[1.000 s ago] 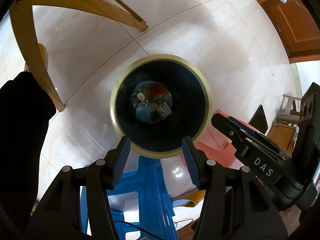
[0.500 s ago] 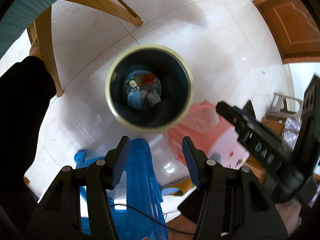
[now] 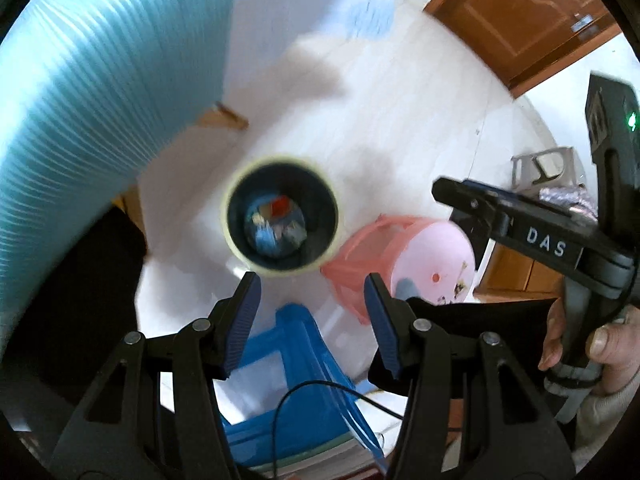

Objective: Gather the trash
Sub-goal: 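Swing both tools back toward the table, then grasp the white tissue with the left tool while the right tool grasps the silver wrapper, then carry the tissue and silver wrapper over the black bin, then open both tools to drop the tissue and wrapper into the bin, then swing both tools back toward the table, then grasp the silver printed carton with the left tool while the right tool grasps the white packet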

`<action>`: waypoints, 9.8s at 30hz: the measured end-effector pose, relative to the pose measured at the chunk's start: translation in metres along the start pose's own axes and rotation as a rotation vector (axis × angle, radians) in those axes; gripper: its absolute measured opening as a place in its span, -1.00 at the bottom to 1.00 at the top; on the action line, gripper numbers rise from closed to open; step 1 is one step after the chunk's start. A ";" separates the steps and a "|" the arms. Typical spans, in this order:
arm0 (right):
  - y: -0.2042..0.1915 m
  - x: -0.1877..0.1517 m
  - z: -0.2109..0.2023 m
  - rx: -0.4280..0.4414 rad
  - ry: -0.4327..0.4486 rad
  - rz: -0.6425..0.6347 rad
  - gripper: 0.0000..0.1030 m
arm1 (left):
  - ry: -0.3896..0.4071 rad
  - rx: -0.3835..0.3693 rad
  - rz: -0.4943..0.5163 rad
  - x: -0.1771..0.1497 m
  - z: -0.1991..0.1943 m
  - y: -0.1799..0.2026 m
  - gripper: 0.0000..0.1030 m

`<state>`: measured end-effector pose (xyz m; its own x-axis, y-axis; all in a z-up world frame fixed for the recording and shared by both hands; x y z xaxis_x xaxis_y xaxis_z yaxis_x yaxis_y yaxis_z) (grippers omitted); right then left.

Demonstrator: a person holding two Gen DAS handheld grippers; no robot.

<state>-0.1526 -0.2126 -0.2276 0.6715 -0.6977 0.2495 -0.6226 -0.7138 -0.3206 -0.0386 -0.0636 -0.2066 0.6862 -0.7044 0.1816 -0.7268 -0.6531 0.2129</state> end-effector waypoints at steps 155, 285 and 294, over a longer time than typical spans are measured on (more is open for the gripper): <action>-0.136 0.032 -0.073 0.124 0.230 -0.128 -0.52 | 0.282 -0.138 -0.011 0.077 -0.163 -0.058 -0.55; -0.302 0.152 -0.047 0.079 0.223 -0.349 -0.20 | 0.193 0.132 0.482 0.191 -0.143 -0.245 0.58; -0.307 0.180 -0.009 0.089 0.199 -0.328 -0.20 | 0.102 0.153 0.596 0.215 -0.100 -0.248 0.58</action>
<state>0.1559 -0.1197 -0.0762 0.7324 -0.4372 0.5219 -0.3443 -0.8992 -0.2701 0.2924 -0.0251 -0.1242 0.1554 -0.9348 0.3194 -0.9767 -0.1940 -0.0924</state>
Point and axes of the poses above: each gripper's, at about its wrist camera, not at the fingertips, and z roughly the way its jaws point, y to its right, x to its top, the point moved 9 cm from there along z, roughly the way its jaws point, and after that the axes turned 2 degrees about x, right-handed, at the moved point
